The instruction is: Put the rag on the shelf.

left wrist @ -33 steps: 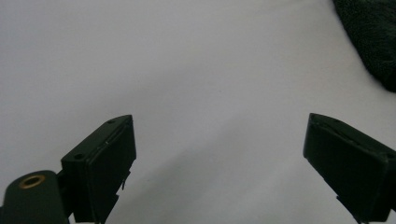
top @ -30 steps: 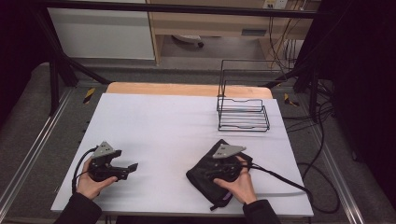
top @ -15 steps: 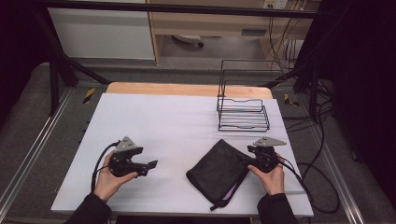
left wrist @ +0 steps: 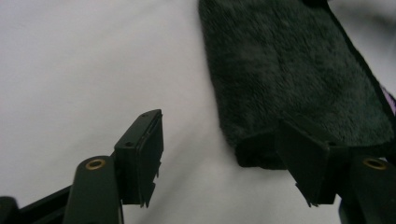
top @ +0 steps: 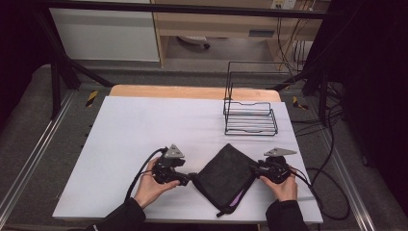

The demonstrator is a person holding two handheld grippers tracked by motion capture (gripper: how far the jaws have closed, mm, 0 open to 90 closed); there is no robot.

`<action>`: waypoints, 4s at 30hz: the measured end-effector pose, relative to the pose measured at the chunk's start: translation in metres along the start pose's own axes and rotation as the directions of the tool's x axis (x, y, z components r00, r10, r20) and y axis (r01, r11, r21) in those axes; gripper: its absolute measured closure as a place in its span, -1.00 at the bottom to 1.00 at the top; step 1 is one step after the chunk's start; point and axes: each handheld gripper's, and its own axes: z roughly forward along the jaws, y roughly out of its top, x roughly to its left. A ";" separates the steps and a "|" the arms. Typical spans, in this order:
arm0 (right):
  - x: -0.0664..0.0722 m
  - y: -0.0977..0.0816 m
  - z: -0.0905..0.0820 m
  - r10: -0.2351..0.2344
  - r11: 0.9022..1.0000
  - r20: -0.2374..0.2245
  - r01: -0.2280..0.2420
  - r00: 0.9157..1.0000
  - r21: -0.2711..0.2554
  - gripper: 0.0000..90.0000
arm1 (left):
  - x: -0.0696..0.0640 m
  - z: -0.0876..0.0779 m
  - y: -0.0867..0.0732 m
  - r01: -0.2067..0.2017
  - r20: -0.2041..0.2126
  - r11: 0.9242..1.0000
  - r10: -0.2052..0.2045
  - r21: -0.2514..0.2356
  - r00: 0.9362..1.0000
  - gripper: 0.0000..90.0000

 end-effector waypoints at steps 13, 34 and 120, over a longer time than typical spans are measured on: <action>-0.005 -0.002 0.004 0.118 0.993 -0.086 -0.117 0.989 0.020 0.50 | -0.002 0.022 -0.015 0.045 0.100 0.996 -0.052 0.078 0.994 0.31; 0.013 0.044 0.032 -0.071 0.997 -0.132 0.068 0.989 -0.023 0.79 | -0.047 -0.002 -0.036 -0.006 0.123 0.997 -0.004 0.080 0.992 0.85; 0.022 0.027 0.006 -0.007 0.987 -0.084 -0.007 0.996 -0.162 -0.81 | 0.042 0.062 0.031 0.192 -0.081 0.981 -0.193 -0.029 0.978 0.68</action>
